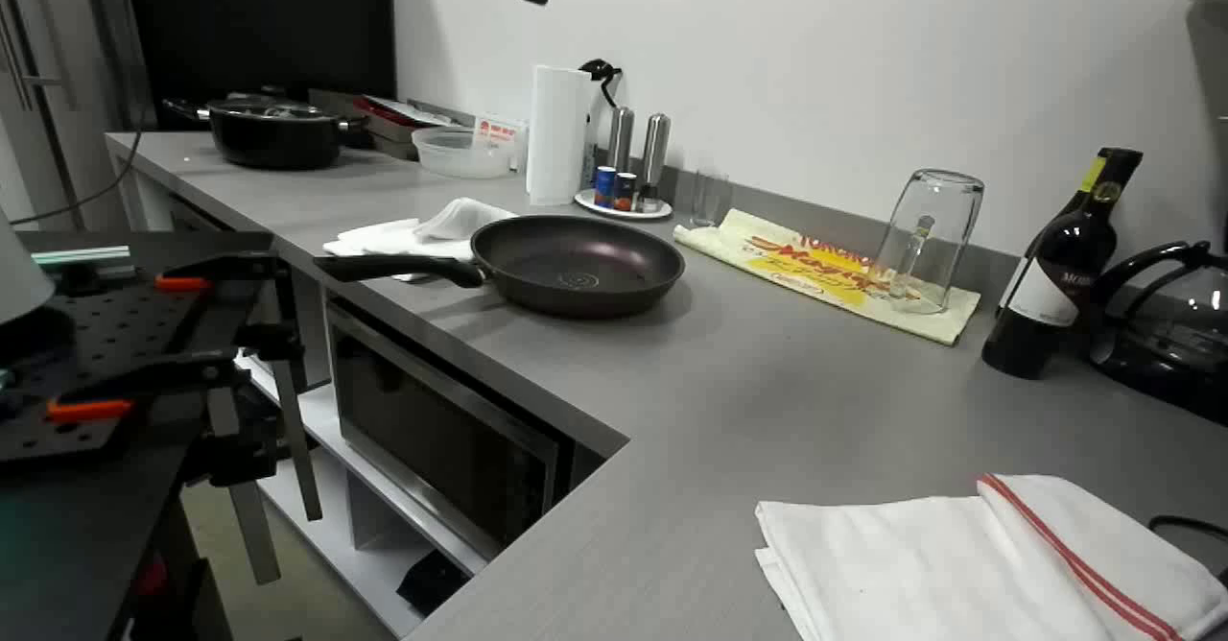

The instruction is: Wipe the pan with the white and blue towel

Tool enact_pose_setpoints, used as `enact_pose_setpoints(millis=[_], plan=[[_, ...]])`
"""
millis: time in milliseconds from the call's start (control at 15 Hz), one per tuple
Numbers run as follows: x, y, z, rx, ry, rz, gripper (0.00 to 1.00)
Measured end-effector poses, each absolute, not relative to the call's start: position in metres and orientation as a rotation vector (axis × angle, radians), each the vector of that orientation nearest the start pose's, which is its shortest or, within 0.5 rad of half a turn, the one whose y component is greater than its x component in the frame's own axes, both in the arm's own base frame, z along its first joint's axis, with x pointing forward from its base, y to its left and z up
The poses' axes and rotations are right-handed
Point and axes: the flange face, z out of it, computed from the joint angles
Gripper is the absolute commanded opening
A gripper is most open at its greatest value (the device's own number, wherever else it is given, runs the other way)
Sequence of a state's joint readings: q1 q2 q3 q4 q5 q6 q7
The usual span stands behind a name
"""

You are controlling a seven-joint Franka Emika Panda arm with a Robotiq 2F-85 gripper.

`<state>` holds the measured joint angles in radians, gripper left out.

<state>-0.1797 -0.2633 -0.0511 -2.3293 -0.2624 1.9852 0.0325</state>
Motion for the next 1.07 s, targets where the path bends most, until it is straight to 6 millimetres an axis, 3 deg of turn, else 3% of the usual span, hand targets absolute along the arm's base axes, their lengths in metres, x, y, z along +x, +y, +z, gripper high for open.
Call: enact_pose_setpoints(millis=[667, 1067], plan=[[0.441, -0.124, 0.428, -3.334, 0.241, 0.194, 1.0], [0.474, -0.117, 0.374, -3.328, 0.158, 0.186, 1.0]])
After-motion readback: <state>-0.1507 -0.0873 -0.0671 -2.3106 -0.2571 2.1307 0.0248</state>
